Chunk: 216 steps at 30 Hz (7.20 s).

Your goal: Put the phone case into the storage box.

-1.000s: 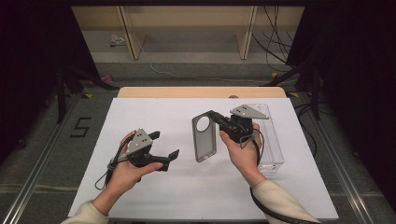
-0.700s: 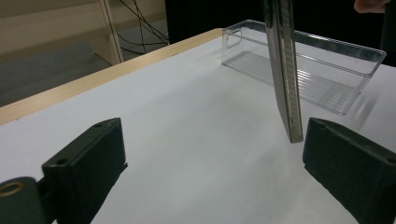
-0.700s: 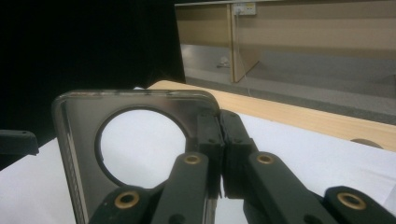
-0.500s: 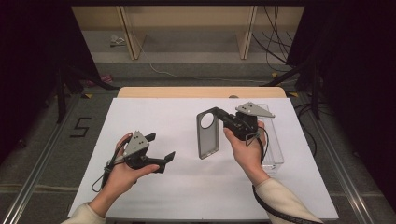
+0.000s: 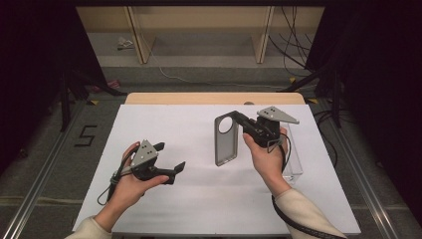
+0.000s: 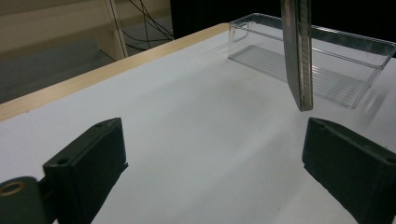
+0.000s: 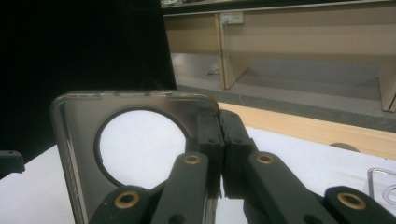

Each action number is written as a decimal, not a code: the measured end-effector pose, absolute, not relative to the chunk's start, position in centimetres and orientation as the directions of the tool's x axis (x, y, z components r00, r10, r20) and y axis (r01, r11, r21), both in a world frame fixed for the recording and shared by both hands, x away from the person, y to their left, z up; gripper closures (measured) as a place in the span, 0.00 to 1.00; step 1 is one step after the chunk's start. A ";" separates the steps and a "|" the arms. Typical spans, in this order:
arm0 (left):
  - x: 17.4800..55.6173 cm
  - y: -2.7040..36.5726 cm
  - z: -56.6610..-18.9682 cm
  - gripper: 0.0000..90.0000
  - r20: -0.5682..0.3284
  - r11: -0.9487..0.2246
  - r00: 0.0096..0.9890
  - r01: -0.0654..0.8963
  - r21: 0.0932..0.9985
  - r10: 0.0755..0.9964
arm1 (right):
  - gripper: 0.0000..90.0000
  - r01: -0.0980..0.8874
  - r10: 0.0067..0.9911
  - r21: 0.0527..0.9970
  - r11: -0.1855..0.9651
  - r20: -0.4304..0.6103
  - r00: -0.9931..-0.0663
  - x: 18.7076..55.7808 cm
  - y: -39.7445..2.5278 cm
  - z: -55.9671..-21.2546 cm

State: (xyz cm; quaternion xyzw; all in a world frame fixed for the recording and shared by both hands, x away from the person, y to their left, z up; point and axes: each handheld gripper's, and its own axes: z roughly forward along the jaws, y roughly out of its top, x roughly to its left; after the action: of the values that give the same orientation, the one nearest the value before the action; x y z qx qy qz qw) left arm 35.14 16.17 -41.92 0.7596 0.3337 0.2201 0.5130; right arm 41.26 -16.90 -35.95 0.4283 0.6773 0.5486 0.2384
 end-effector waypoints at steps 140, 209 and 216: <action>35.6 16.7 -42.3 0.07 -0.013 -0.245 0.666 0.292 0.925 0.746 | 0.98 0.230 0.939 0.966 -0.116 0.182 -0.292 42.2 -25.9 -32.6; 35.7 16.8 -42.3 0.07 -0.016 -0.241 0.664 0.293 0.925 0.748 | 0.98 0.225 0.974 0.969 -0.102 0.143 -0.174 42.6 -29.0 -32.6; 35.7 16.8 -42.2 0.07 -0.015 -0.240 0.663 0.293 0.925 0.748 | 0.98 0.224 0.976 0.970 -0.099 0.139 -0.169 42.7 -29.1 -32.6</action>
State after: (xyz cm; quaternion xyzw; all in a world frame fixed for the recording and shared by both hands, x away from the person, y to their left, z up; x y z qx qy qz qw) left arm 35.70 16.79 -42.23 0.7554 0.3447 0.2229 0.5108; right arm 42.67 -29.13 -32.64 0.5319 0.5638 0.5165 0.3639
